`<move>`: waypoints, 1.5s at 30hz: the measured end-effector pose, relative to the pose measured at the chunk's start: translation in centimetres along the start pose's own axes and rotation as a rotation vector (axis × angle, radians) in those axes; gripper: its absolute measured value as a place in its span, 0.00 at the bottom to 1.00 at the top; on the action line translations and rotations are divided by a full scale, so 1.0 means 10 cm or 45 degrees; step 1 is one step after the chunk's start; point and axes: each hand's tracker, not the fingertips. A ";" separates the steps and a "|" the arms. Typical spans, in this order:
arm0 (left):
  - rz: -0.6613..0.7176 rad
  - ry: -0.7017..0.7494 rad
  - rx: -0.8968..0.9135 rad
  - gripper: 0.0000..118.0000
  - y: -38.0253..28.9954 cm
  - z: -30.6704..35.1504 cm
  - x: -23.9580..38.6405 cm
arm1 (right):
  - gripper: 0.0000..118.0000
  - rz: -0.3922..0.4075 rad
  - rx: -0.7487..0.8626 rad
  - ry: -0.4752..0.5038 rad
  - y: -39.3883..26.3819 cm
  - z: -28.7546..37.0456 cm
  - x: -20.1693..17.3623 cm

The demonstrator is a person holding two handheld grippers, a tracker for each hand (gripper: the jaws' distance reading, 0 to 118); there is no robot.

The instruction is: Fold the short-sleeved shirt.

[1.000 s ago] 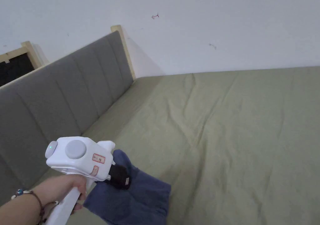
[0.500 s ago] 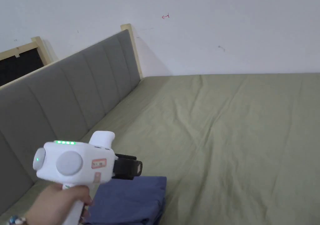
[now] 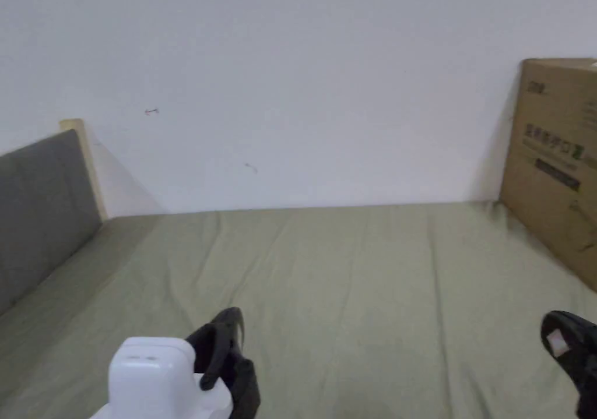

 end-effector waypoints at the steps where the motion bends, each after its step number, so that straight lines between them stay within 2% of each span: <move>1: -0.035 0.010 0.020 0.00 0.05 0.02 0.10 | 0.00 0.027 0.053 -0.053 0.03 0.04 0.00; 4: -0.034 0.001 0.029 0.00 0.06 0.06 0.38 | 0.00 0.093 0.113 -0.256 0.01 0.12 0.00; 5: -0.035 -0.001 0.029 0.00 0.02 0.09 0.44 | 0.00 0.069 0.100 -0.308 -0.07 0.10 0.13; 7: -0.051 0.011 0.030 0.00 -0.06 0.18 0.52 | 0.00 -0.052 0.020 -0.257 -0.15 0.10 0.25; 8: -0.062 0.017 0.021 0.00 -0.11 0.18 0.59 | 0.00 -0.078 -0.016 -0.260 -0.20 0.10 0.29; 11: -0.061 0.036 0.013 0.01 -0.16 0.27 0.62 | 0.00 -0.040 -0.005 -0.290 -0.35 0.15 0.35; 12: -0.060 0.042 0.019 0.03 -0.16 0.28 0.63 | 0.04 -0.024 0.000 -0.289 -0.37 0.18 0.36; 13: -0.058 0.044 0.023 0.15 -0.15 0.31 0.62 | 0.18 0.000 0.010 -0.302 -0.39 0.19 0.32; 14: -0.058 0.052 0.029 0.39 -0.13 0.33 0.62 | 0.42 0.021 0.023 -0.311 -0.40 0.21 0.32; 15: -0.057 0.056 0.029 0.81 -0.12 0.33 0.62 | 0.78 0.032 0.021 -0.315 -0.39 0.22 0.32; 16: -0.052 0.058 0.017 1.00 -0.11 0.30 0.62 | 0.98 0.039 0.024 -0.311 -0.39 0.22 0.32; 19: -0.022 0.043 0.037 1.00 -0.04 0.45 0.59 | 1.00 0.079 0.095 -0.287 -0.34 0.31 0.28; 23: -0.054 0.056 0.010 1.00 -0.08 0.33 0.66 | 1.00 0.123 0.102 -0.281 -0.32 0.32 0.22; 30: -0.057 0.152 -0.037 1.00 -0.09 0.27 0.64 | 1.00 0.112 0.083 -0.256 -0.37 0.28 0.15; 34: -0.011 0.121 -0.026 1.00 -0.07 0.26 0.55 | 1.00 0.119 0.066 -0.253 -0.40 0.27 0.13; 45: -0.037 0.076 -0.017 1.00 -0.12 0.26 0.50 | 1.00 0.106 0.028 -0.270 -0.46 0.24 0.12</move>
